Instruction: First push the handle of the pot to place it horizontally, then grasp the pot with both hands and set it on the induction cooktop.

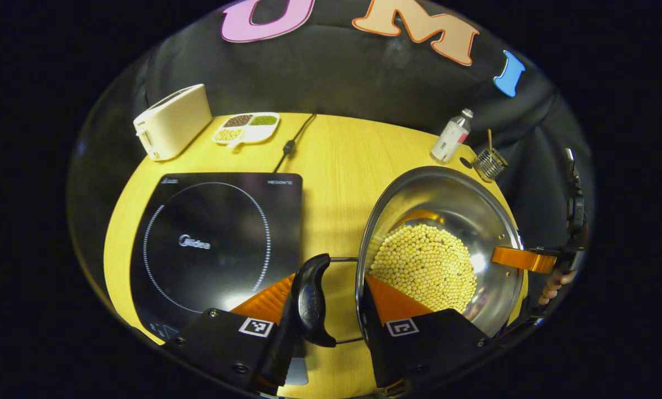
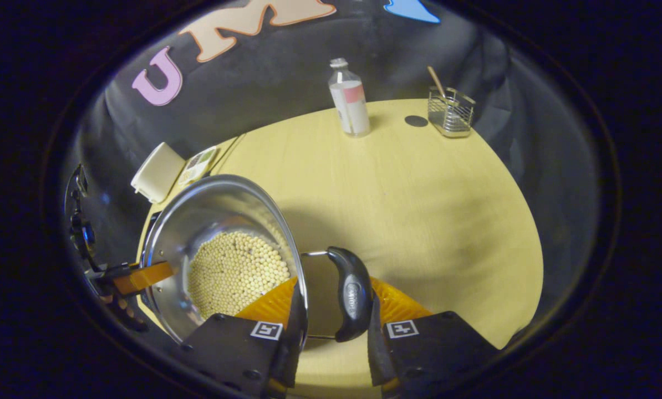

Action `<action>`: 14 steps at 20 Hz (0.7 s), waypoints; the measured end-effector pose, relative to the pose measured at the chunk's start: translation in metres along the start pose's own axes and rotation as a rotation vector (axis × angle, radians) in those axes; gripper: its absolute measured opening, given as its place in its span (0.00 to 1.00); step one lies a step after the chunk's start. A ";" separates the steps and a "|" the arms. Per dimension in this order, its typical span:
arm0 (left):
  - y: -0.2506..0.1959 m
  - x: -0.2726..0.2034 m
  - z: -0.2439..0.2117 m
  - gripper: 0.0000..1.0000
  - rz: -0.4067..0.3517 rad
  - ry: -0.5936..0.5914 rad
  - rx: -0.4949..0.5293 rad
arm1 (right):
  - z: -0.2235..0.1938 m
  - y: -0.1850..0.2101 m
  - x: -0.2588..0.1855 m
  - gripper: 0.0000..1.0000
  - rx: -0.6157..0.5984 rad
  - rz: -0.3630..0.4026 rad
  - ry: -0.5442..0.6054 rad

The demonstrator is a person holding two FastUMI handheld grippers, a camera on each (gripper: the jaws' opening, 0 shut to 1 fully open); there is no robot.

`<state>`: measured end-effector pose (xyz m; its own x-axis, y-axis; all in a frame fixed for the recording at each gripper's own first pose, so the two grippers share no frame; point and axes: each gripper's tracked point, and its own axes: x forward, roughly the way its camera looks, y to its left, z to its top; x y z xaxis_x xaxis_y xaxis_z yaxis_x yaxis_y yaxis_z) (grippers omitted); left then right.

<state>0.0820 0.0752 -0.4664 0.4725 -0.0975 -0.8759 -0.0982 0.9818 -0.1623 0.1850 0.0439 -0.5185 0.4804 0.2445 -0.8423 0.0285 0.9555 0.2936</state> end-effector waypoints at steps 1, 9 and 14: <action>0.006 -0.007 0.003 0.59 0.011 -0.010 0.001 | 0.002 -0.001 -0.002 0.48 0.000 0.014 -0.005; 0.089 -0.030 0.013 0.59 0.005 -0.044 -0.021 | 0.004 -0.005 -0.001 0.48 -0.015 0.015 -0.022; 0.165 -0.023 0.025 0.59 -0.041 -0.027 0.004 | 0.001 -0.008 -0.006 0.48 0.002 -0.040 -0.017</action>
